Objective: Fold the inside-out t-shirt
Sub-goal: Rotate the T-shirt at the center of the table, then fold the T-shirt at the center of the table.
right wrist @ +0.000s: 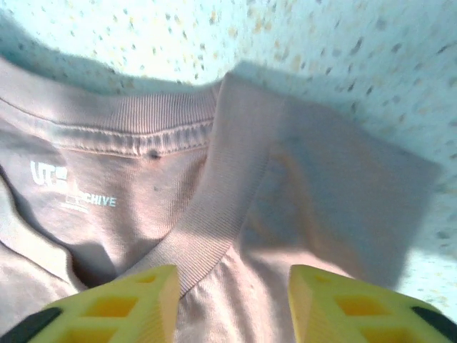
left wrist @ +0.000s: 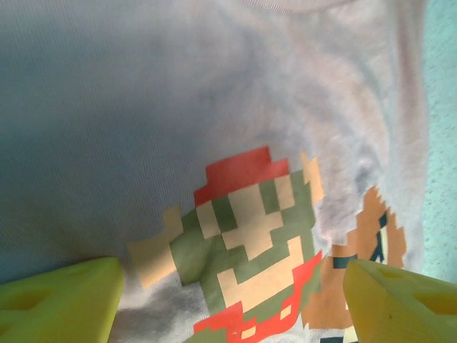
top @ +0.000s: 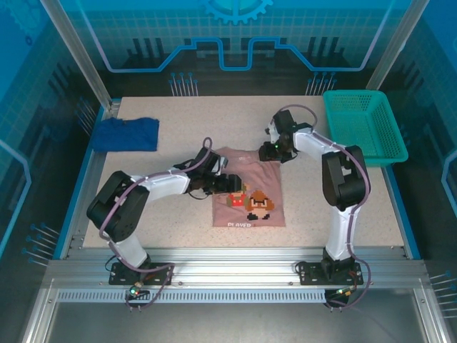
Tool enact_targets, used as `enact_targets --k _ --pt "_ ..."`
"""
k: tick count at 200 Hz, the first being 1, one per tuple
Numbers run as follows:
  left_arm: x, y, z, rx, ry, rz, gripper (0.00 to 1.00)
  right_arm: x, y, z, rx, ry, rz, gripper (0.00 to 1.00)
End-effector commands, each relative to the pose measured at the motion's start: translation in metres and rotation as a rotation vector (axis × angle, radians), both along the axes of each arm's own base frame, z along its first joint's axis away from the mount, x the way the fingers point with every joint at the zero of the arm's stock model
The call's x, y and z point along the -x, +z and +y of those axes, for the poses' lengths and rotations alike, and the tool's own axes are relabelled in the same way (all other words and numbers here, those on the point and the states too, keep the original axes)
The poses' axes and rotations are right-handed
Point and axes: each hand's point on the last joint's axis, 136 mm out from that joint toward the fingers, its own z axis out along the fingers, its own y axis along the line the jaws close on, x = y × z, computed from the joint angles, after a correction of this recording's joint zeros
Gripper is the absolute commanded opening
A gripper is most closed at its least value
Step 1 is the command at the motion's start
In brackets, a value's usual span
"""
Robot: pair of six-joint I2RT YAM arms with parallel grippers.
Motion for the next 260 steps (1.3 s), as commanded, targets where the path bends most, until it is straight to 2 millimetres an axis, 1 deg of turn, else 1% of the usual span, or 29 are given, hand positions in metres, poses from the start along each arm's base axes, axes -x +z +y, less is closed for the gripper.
enact_targets --k 1,17,27,38,57,67,80,96,118,144,160,179,191,208,234,260 --pt "-0.04 0.024 0.032 -0.023 0.131 -0.077 0.83 -0.003 0.024 -0.026 0.079 0.0 -0.064 0.55" --pt "-0.068 0.021 0.05 -0.041 0.188 -0.067 0.84 -0.007 0.02 -0.036 0.093 -0.014 -0.052 0.65" --pt "-0.083 0.015 0.057 -0.062 0.199 -0.055 0.85 -0.012 0.017 -0.04 0.104 -0.022 -0.052 0.7" --pt "-0.097 0.007 0.064 -0.092 0.206 -0.03 0.85 -0.017 0.01 -0.044 0.1 -0.029 -0.031 0.75" --pt "-0.114 -0.001 0.073 -0.119 0.214 -0.018 0.87 -0.022 0.0 -0.042 0.077 -0.021 -0.001 0.78" --pt "-0.12 -0.006 0.076 -0.123 0.213 -0.003 0.87 -0.024 -0.004 -0.04 0.072 -0.012 0.012 0.78" --pt "-0.125 -0.01 0.077 -0.135 0.201 0.009 0.87 -0.025 -0.006 -0.033 0.042 0.006 0.022 0.78" --pt "-0.128 -0.015 0.071 -0.126 0.173 0.02 0.87 -0.025 -0.011 -0.026 0.008 0.017 0.042 0.78" --pt "-0.128 -0.022 0.065 -0.11 0.147 0.048 0.86 -0.023 -0.022 -0.023 -0.004 0.017 0.073 0.76" --pt "-0.127 -0.027 0.056 -0.071 0.124 0.068 0.81 -0.018 -0.03 -0.015 -0.03 0.027 0.099 0.73" --pt "-0.125 -0.03 0.051 -0.056 0.11 0.075 0.77 -0.013 -0.034 -0.008 -0.042 0.036 0.119 0.7" --pt "-0.122 -0.034 0.045 -0.034 0.1 0.093 0.72 -0.008 -0.039 -0.006 -0.043 0.033 0.135 0.67" --pt "-0.12 -0.036 0.042 -0.023 0.095 0.1 0.69 -0.006 -0.038 -0.005 -0.049 0.033 0.134 0.65" --pt "-0.117 -0.036 0.037 -0.001 0.088 0.105 0.63 -0.003 -0.036 0.003 -0.084 0.041 0.142 0.61" --pt "-0.117 -0.035 0.032 0.016 0.08 0.104 0.55 -0.003 -0.035 0.009 -0.104 0.041 0.144 0.55" --pt "-0.116 -0.043 0.033 0.01 0.086 0.115 0.45 -0.006 -0.038 0.008 -0.098 0.027 0.145 0.48"
